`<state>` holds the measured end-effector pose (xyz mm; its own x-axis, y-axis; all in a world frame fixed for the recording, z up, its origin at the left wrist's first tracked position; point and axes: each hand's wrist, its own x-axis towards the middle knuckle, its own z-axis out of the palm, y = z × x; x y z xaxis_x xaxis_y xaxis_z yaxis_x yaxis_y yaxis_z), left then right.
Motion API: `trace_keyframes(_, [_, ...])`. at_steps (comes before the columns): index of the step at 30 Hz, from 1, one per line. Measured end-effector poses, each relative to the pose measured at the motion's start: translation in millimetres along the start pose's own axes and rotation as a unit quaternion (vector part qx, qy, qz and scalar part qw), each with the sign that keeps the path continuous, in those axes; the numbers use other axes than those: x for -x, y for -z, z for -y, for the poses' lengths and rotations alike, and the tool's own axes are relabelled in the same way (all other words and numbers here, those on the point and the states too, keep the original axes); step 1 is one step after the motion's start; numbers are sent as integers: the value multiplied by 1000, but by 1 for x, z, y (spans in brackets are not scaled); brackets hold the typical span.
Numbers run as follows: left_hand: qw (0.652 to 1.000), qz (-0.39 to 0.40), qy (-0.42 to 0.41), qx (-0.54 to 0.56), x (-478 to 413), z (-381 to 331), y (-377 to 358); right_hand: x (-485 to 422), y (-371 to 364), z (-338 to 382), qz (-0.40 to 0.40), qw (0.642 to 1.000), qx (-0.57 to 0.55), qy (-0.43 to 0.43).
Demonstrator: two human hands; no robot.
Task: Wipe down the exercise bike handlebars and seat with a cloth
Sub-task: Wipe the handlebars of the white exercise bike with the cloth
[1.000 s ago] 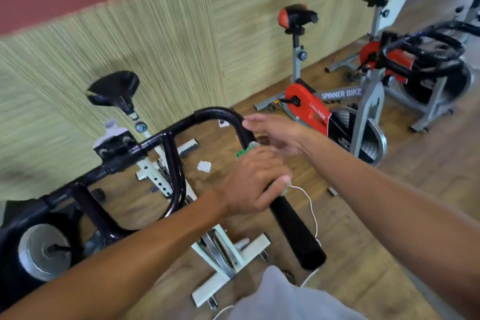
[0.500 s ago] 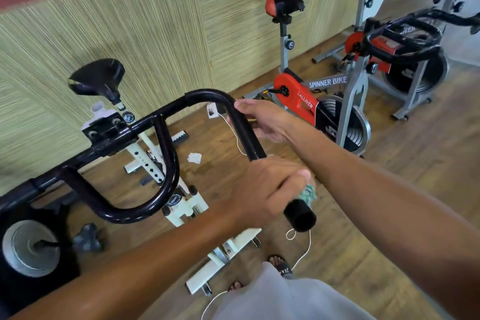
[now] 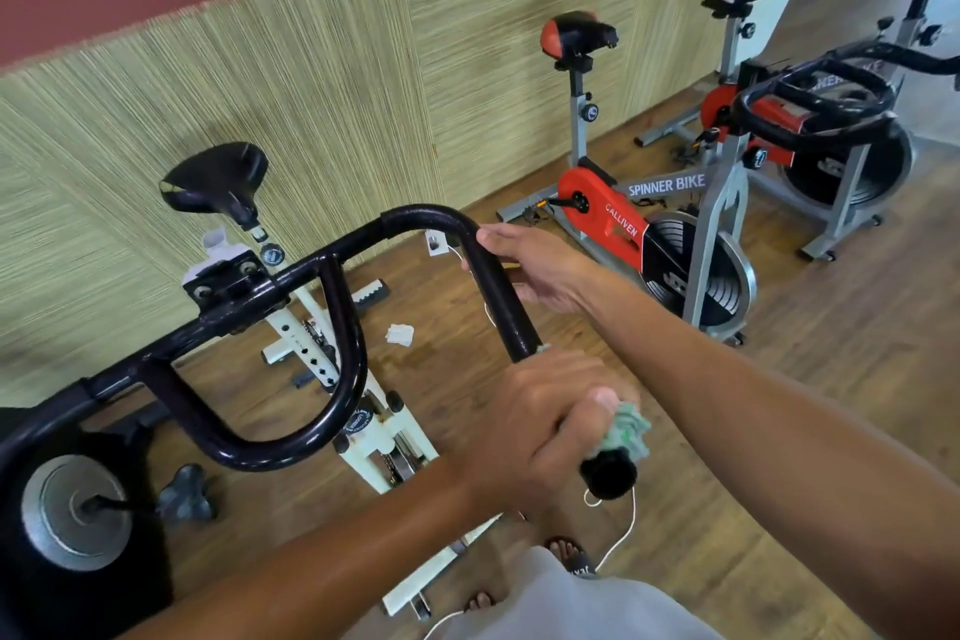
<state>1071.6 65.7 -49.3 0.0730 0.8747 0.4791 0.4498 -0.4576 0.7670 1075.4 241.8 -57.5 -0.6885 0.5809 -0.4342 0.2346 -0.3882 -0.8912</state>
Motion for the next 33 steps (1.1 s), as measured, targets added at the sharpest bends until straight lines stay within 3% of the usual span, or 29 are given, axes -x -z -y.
trace_keyframes(2, [993, -80, 82, 15, -5, 10, 2, -2, 0, -1, 2, 1000, 5, -4])
trace_keyframes(4, [949, -222, 196, 107, -17, 10, 10, -4, 2, 0, -5, 999, 31, -3])
trace_keyframes(5, [904, -306, 255, 156, -25, 11, 16, -5, 3, 1, -6, 999, 44, 0])
trace_keyframes(7, [774, -446, 389, 225, -43, 20, 33, -7, 4, 4, 6, 999, 52, 11])
trace_keyframes(9, [650, -507, 484, 294, -56, 32, 50, -9, 6, 5, 18, 998, 63, 20])
trace_keyframes(11, [573, -525, 511, 369, -62, 47, 64, -11, 7, 6, 19, 997, 66, 25])
trace_keyframes(17, [428, -672, 395, 458, -82, 73, 84, -18, 6, 21, 32, 994, 95, 35])
trace_keyframes(19, [406, -701, 396, 432, -85, 79, 81, -19, 4, 18, 34, 995, 90, 36])
trace_keyframes(22, [461, -699, 436, 331, -100, 85, 80, -20, 4, 7, 35, 995, 78, 44])
trace_keyframes(25, [411, -740, 406, 345, -120, 88, 94, -19, 6, -2, 45, 995, 75, 55])
trace_keyframes(27, [409, -743, 434, 303, -131, 88, 100, -20, 6, -1, 46, 994, 79, 63])
trace_keyframes(33, [490, -663, 507, 252, -143, 90, 91, -18, 9, -2, 49, 992, 94, 67])
